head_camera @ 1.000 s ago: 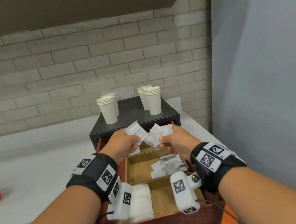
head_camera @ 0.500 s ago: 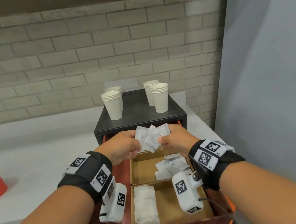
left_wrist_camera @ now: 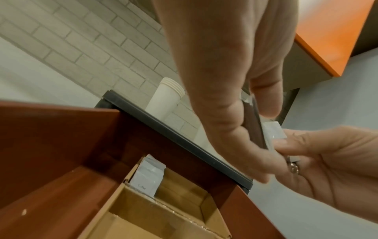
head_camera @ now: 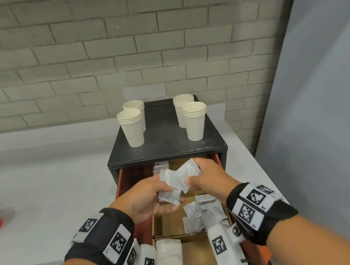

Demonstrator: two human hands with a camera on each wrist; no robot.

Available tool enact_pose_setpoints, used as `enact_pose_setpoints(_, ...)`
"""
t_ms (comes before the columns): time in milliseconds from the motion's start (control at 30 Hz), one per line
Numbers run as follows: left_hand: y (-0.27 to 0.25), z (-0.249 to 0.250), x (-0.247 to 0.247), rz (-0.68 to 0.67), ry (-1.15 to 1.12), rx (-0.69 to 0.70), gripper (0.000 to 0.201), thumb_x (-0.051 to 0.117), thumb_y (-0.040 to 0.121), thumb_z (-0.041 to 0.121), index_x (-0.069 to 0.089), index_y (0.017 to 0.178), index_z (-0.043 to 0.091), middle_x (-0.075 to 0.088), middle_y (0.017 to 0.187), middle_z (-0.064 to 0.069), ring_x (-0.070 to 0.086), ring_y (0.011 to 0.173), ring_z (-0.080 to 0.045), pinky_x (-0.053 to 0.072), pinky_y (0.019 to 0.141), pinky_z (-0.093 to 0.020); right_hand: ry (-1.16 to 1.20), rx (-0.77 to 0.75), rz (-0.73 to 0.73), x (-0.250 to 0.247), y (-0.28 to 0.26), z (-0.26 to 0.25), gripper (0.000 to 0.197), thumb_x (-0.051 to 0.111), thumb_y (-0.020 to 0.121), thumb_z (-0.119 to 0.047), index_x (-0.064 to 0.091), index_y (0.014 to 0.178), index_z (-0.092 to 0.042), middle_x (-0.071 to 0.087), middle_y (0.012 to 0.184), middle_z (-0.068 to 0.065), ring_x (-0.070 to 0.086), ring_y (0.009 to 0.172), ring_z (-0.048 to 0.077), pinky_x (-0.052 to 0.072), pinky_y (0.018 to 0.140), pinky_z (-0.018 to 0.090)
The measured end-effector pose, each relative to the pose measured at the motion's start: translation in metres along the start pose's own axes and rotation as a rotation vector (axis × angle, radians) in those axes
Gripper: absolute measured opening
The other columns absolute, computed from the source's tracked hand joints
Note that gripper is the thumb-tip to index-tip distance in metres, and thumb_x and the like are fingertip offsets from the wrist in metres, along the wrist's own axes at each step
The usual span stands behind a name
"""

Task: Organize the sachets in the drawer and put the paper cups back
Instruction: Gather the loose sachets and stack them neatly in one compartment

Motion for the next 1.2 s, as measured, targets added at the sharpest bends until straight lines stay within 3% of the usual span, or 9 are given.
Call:
enact_pose_setpoints(233,0.012,-0.021,-0.014,0.035,-0.022,0.051,0.039,0.04,0.092,-0.007,0.054,0.112,0.023,0.063,0.113,-0.019,0.069,0.09,-0.029,0.06,0.061,-0.033,0.013,-0.078,-0.021,0.013,0.009,0.016,0.033,0.045,0.096,-0.004,0.054,0.126,-0.015,0.061,0.118,0.003,0.059,0.093,0.009,0.053,0.082,0.023)
enact_pose_setpoints(333,0.013,-0.02,-0.024,0.032,-0.064,0.094,0.043,0.035,0.092,-0.008,0.057,0.114,0.021,0.064,0.113,-0.019,0.069,0.09,-0.028,0.059,0.063,-0.035,0.009,-0.128,-0.041,0.019,0.01,0.018,0.035,0.051,0.094,-0.005,0.054,0.127,-0.016,0.059,0.114,-0.002,0.058,0.089,0.007,0.053,0.077,0.02)
enact_pose_setpoints(467,0.019,-0.02,-0.02,-0.033,-0.166,0.062,0.038,0.043,0.091,0.004,0.052,0.126,0.016,0.057,0.123,-0.022,0.062,0.103,-0.036,0.059,0.064,-0.035,-0.039,-0.177,0.021,0.025,0.017,0.018,0.04,0.068,0.083,-0.009,0.056,0.12,-0.019,0.063,0.105,0.003,0.061,0.097,0.016,0.054,0.086,0.029)
enact_pose_setpoints(667,0.036,-0.02,-0.028,0.072,-0.082,0.077,0.032,0.048,0.093,0.002,0.05,0.123,0.013,0.064,0.105,-0.02,0.066,0.084,-0.026,0.059,0.062,-0.028,0.042,-0.103,0.124,0.027,0.037,0.029,0.017,0.064,0.086,-0.012,0.058,0.1,-0.019,0.061,0.096,-0.001,0.063,0.092,0.016,0.054,0.086,0.03)
enact_pose_setpoints(733,0.042,-0.022,-0.04,0.147,-0.104,0.089,0.03,0.044,0.093,0.0,0.048,0.119,0.014,0.062,0.102,-0.018,0.062,0.085,-0.023,0.055,0.07,-0.03,-0.19,0.011,0.076,0.034,0.043,0.047,0.009,0.059,0.088,-0.016,0.06,0.097,-0.016,0.059,0.094,-0.001,0.06,0.098,0.019,0.048,0.091,0.031)
enact_pose_setpoints(800,0.047,-0.024,-0.05,0.212,-0.101,0.096,0.034,0.044,0.092,-0.002,0.047,0.119,0.018,0.058,0.104,-0.017,0.057,0.087,-0.022,0.052,0.076,-0.031,-0.525,0.116,-0.116,0.056,0.045,0.07,0.023,0.057,0.09,-0.019,0.061,0.109,-0.008,0.059,0.102,0.003,0.058,0.105,0.024,0.045,0.09,0.03)
enact_pose_setpoints(933,0.061,-0.03,-0.051,0.193,-0.171,0.094,0.042,0.049,0.087,-0.002,0.048,0.125,0.017,0.05,0.103,-0.015,0.052,0.077,-0.018,0.051,0.065,-0.027,-1.074,0.14,-0.34,0.083,0.041,0.101,0.037,0.056,0.089,-0.016,0.053,0.125,-0.009,0.053,0.128,0.011,0.052,0.116,0.028,0.044,0.092,0.034)
enact_pose_setpoints(1067,0.071,-0.038,-0.051,0.178,-0.226,0.07,0.039,0.053,0.087,0.005,0.05,0.124,0.018,0.053,0.089,-0.011,0.054,0.072,-0.016,0.055,0.056,-0.024,-1.093,0.086,-0.364,0.093,0.048,0.105,0.041,0.054,0.087,-0.004,0.053,0.127,-0.01,0.055,0.128,0.012,0.054,0.115,0.03,0.045,0.09,0.033)
enact_pose_setpoints(1200,0.074,-0.042,-0.053,0.195,-0.222,0.059,0.028,0.054,0.089,0.004,0.058,0.116,0.012,0.054,0.098,-0.015,0.057,0.077,-0.02,0.055,0.055,-0.022,-1.144,0.123,-0.391,0.09,0.047,0.111,0.035,0.058,0.085,-0.002,0.058,0.12,-0.005,0.062,0.118,0.014,0.06,0.097,0.029,0.044,0.067,0.027)
Point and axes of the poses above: each hand's wrist, its own y-axis towards the middle knuckle, its own x-axis out of the palm, z = x × y, the point moved 9 cm from there along y, towards the middle knuckle
